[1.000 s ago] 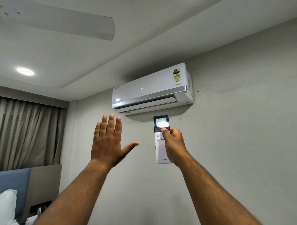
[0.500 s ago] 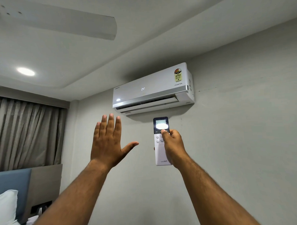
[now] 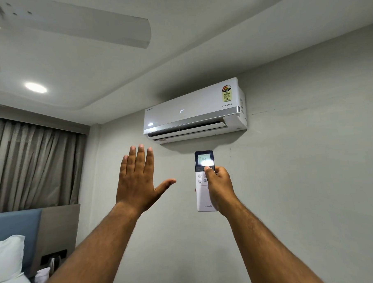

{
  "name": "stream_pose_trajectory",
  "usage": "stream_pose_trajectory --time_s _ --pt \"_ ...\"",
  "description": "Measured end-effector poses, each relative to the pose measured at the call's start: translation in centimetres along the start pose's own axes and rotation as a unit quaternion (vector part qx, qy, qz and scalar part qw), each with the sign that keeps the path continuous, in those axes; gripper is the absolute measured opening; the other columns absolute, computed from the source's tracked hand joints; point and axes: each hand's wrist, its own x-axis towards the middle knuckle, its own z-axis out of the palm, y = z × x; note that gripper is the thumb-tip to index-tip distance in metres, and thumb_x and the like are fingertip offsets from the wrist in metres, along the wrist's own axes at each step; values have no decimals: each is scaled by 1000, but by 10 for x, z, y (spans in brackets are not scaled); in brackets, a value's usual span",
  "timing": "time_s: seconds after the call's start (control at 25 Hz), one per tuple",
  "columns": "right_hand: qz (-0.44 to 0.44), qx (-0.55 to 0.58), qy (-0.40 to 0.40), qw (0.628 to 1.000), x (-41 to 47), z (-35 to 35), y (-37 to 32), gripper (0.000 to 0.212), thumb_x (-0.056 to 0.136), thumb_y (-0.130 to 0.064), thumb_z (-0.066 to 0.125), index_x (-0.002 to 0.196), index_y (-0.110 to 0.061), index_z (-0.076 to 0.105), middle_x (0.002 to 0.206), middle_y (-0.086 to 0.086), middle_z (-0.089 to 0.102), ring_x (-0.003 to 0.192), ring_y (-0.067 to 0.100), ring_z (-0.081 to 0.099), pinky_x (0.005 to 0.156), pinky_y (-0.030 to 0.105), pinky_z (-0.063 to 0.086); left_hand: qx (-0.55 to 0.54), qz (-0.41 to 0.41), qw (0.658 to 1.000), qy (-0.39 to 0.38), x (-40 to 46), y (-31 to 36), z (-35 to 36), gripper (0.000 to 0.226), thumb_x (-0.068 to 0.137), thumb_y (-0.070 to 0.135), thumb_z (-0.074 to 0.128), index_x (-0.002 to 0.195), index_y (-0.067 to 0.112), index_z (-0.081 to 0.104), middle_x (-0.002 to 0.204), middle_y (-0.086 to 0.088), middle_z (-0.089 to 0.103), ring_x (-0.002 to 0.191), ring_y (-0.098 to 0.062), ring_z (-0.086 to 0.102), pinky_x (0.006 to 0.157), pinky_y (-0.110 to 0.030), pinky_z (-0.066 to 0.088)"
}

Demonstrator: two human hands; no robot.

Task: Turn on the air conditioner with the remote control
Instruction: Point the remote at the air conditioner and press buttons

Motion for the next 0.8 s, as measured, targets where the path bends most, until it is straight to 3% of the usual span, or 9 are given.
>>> stream_pose_trajectory --time_s 0.32,0.64,0.8 --pt "-3 3 -2 1000 -2 4 0 23 98 -38 49 105 -16 52 101 20 72 92 42 72 77 47 58 6 5 1000 -2 -2 -4 0 109 77 86 10 152 8 2 162 -17 5 150 -33 -3 121 -47 2" --pt "-20 16 -8 1000 -4 6 -4 19 99 -38 50 101 -19 53 98 18 72 82 37 71 76 48 58 8 1 1000 0 0 -7 -4 109 77 86 9 153 8 1 163 -17 5 150 -33 -4 122 -47 1" --pt "-51 42 3 998 -5 7 -8 16 98 -35 51 97 -19 54 96 19 72 73 34 68 68 42 55 9 -1 1000 1 -1 -9 -5 109 77 86 9 153 8 2 163 -18 5 150 -34 -3 122 -47 2"
